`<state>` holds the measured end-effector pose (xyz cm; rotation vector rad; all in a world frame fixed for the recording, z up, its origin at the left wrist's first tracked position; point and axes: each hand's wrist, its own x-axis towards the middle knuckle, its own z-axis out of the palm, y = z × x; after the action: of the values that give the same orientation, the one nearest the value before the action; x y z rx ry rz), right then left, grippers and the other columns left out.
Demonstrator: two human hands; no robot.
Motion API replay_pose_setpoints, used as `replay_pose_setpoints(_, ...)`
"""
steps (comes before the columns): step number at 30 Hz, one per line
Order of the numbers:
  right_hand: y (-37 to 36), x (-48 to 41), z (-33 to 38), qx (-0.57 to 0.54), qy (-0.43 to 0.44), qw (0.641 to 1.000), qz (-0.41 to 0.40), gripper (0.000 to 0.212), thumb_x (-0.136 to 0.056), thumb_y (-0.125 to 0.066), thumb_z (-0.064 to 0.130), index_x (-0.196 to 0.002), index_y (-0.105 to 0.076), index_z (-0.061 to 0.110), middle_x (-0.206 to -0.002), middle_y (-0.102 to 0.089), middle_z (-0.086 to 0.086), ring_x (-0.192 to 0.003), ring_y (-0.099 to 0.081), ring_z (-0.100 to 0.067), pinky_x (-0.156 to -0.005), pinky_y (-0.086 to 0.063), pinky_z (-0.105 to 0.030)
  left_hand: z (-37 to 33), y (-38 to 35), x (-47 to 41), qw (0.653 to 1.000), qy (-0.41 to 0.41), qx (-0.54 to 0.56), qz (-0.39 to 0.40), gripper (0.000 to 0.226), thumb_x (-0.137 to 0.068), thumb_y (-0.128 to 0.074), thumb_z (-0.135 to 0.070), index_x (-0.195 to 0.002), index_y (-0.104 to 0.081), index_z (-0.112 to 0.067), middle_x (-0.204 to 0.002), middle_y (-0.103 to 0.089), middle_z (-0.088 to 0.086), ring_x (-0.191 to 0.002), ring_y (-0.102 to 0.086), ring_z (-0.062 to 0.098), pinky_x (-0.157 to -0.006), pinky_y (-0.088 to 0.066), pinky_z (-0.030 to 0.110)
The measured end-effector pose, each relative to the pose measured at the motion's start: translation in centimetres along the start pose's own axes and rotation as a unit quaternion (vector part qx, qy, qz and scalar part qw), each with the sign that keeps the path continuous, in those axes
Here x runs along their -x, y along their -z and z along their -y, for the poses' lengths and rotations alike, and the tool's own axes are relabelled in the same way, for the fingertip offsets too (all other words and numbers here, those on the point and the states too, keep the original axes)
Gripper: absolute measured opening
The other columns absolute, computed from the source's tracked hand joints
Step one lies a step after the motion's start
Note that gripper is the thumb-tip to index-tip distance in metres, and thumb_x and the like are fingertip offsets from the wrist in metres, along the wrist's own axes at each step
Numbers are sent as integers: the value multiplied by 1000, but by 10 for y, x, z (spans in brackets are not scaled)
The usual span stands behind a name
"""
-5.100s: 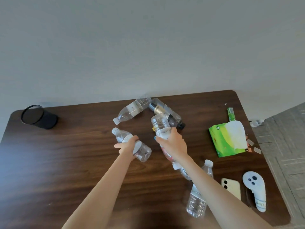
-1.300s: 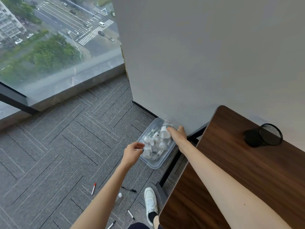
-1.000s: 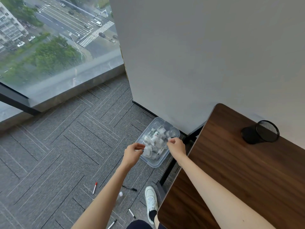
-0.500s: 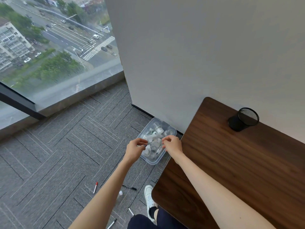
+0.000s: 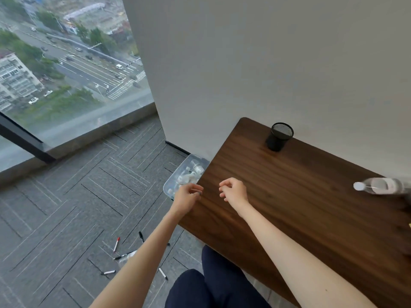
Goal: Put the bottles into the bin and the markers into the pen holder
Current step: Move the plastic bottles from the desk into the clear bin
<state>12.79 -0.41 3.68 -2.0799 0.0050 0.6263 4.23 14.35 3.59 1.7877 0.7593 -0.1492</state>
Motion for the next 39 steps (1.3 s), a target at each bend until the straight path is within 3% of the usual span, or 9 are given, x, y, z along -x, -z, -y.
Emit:
replay_pose_setpoints(3,31,9,-23,-6,-16,1000,-20,17,-93,-51,9,-94,-67,15,-93,-70,-4,-73,-68,-13,-79,-59,-36,-9,-30,12,1000,-6,-19,20,22,-85,-56,1,-94,-68,-15,-90,-71,7,-73,-63,14,-61,-48,18)
replay_pose_setpoints(7,74,16,-54,-26,-45,998,-41,18,-91,-51,7,-89,-66,17,-91,-71,-5,-70,-67,-13,-77,-58,-37,-24,-71,23,998,-2,-47,39,21,-83,-59,-5,-92,-70,-21,-90,-73,1,-84,-69,17,-78,-54,31)
replay_pose_setpoints(17,237,17,-143,-34,-78,994,-65,21,-87,-51,7,-83,-64,22,-84,-71,-2,-70,-69,-14,-77,-58,-41,-91,-239,42,995,7,-69,73,23,-83,-56,-5,-92,-70,-21,-91,-74,4,-71,-62,12,-63,-48,24)
replay_pose_setpoints(23,347,17,-213,-22,-92,992,-79,18,-91,-51,7,-90,-65,18,-84,-70,-3,-77,-69,-17,-80,-59,-41,-133,-359,59,993,4,-80,92,26,-82,-56,-4,-92,-70,-23,-90,-74,-2,-82,-67,12,-67,-50,23)
replay_pose_setpoints(26,388,19,-246,-14,-100,991,-87,16,-93,-53,9,-93,-65,19,-91,-70,-3,-80,-69,-15,-79,-59,-38,-142,-404,67,991,9,-85,105,25,-83,-55,-7,-88,-70,-27,-91,-74,-1,-86,-70,14,-76,-54,29)
replay_pose_setpoints(30,422,20,-280,-2,-101,990,-103,15,-94,-55,11,-92,-61,24,-100,-68,-1,-91,-67,-16,-82,-57,-33,-149,-448,70,987,5,-98,126,26,-84,-55,-6,-86,-69,-28,-91,-74,0,-88,-71,17,-72,-52,27)
replay_pose_setpoints(33,439,28,-295,22,-92,986,-139,14,-95,-55,10,-104,-61,19,-107,-65,0,-97,-63,-12,-79,-51,-24,-154,-474,73,982,4,-120,148,24,-85,-55,-6,-93,-70,-22,-92,-74,0,-86,-70,16,-68,-48,23)
replay_pose_setpoints(36,458,38,-308,83,-72,966,-233,31,-90,-64,15,-119,-54,17,-122,-56,1,-109,-57,-13,-82,-49,-23,-158,-497,69,975,-14,-144,170,25,-86,-56,-5,-101,-69,-20,-95,-72,-2,-81,-66,10,-62,-45,18)
replay_pose_setpoints(39,473,48,-329,167,-108,934,-298,68,-80,-77,35,-135,-42,17,-140,-46,-4,-128,-48,-21,-102,-44,-36,-167,-514,65,968,-38,-161,188,29,-88,-54,-2,-107,-66,-19,-101,-68,-2,-90,-67,12,-61,-44,17)
